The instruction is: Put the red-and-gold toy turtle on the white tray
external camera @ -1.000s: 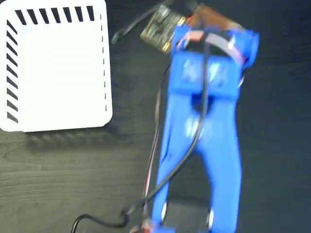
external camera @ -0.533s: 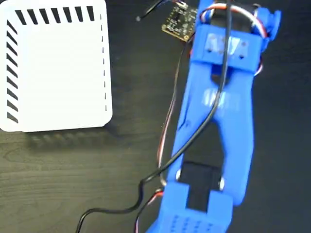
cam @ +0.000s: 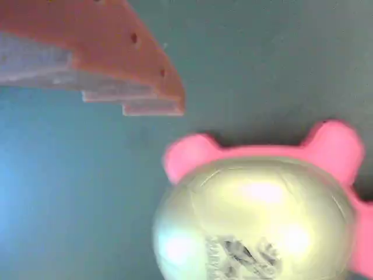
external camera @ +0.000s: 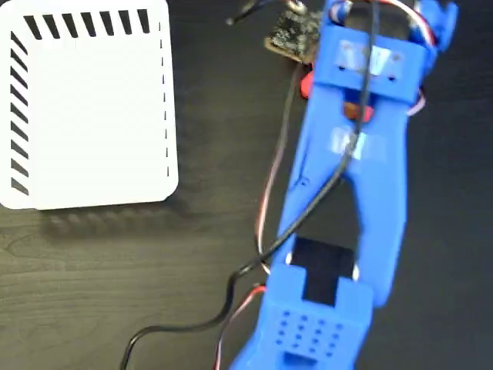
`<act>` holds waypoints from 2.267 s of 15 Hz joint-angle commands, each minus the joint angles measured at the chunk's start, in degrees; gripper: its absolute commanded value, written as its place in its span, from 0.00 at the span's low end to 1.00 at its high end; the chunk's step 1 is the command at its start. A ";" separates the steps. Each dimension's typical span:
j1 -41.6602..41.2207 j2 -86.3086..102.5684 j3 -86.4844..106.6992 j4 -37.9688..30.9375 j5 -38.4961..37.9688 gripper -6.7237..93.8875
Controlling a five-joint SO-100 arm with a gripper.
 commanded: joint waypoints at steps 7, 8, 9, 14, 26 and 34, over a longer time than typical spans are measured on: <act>0.44 -7.38 -12.48 3.52 2.99 0.68; 0.18 -8.61 -12.92 3.96 2.37 0.71; 0.09 -9.58 -13.27 3.96 2.11 0.71; 0.18 -14.06 -17.67 4.48 1.85 0.74; 0.00 -24.87 -26.46 4.48 2.90 0.74; 0.70 -27.69 -28.21 4.48 2.64 0.72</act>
